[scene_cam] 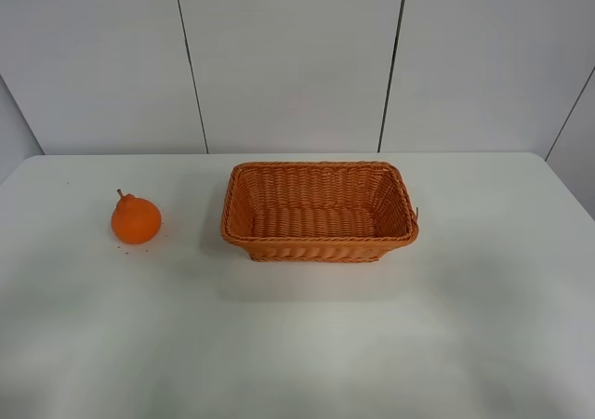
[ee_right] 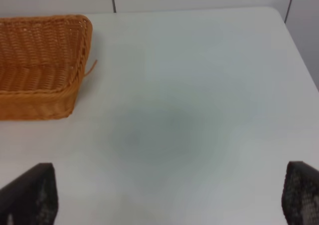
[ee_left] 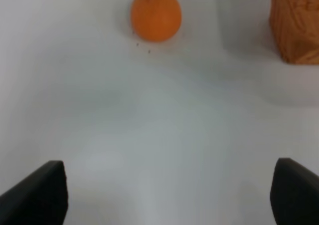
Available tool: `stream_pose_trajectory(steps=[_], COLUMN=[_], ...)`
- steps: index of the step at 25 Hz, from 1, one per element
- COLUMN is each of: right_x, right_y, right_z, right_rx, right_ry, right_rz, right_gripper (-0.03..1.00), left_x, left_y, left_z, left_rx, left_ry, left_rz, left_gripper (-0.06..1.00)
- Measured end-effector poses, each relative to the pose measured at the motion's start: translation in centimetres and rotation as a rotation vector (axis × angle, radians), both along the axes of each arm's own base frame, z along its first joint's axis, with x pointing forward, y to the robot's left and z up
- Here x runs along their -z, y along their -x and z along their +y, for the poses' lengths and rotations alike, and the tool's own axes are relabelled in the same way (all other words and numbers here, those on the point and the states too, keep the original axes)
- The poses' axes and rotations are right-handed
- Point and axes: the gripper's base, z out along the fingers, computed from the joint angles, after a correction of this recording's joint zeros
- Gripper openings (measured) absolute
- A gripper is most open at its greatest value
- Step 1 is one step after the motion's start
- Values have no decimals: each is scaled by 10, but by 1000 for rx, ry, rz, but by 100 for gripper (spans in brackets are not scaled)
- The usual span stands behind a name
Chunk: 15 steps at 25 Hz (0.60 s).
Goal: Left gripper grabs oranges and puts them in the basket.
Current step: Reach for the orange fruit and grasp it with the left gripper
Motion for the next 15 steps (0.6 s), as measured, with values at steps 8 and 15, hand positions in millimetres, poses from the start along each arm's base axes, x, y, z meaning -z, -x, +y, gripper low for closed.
stream_pose_trajectory(steps=[8,15], right_x=[0,0], right_y=[0,0], right_z=[0,0], right_rx=[0,0], right_ry=[2,2], right_rz=[0,0], right_gripper=[69,69], left_x=[-28,-56], left_y=[-19,-46], left_z=[1,1], left_rx=[0,0], left_ry=[2,4], left_rz=[61,110], left_gripper=[92,92])
